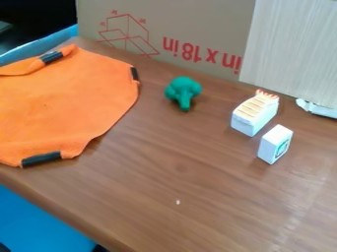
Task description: Folded left top corner to right bottom corner
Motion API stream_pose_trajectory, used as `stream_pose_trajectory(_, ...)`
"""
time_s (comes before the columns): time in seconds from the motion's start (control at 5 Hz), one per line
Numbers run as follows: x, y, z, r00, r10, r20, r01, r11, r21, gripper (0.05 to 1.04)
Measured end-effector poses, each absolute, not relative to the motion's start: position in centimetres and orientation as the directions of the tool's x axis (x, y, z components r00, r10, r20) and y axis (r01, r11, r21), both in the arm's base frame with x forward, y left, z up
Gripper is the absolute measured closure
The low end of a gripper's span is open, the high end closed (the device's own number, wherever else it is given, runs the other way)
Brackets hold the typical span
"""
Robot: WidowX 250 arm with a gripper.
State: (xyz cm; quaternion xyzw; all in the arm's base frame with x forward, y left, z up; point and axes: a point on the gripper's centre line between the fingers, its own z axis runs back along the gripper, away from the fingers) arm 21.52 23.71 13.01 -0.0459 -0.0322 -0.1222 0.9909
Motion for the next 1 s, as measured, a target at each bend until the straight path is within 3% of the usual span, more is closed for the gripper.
stream_pose_trajectory(0.4,25.2,25.9,11.7,0.96,-0.256,0.112,0.262,0.964,-0.047,0.084)
stream_pose_trajectory(0.8,27.6,28.1,12.0,0.945,-0.268,0.186,0.25,0.961,0.115,0.084)
stream_pose_trajectory(1.0,28.3,28.4,11.2,0.946,-0.275,0.171,0.254,0.958,0.136,0.084)
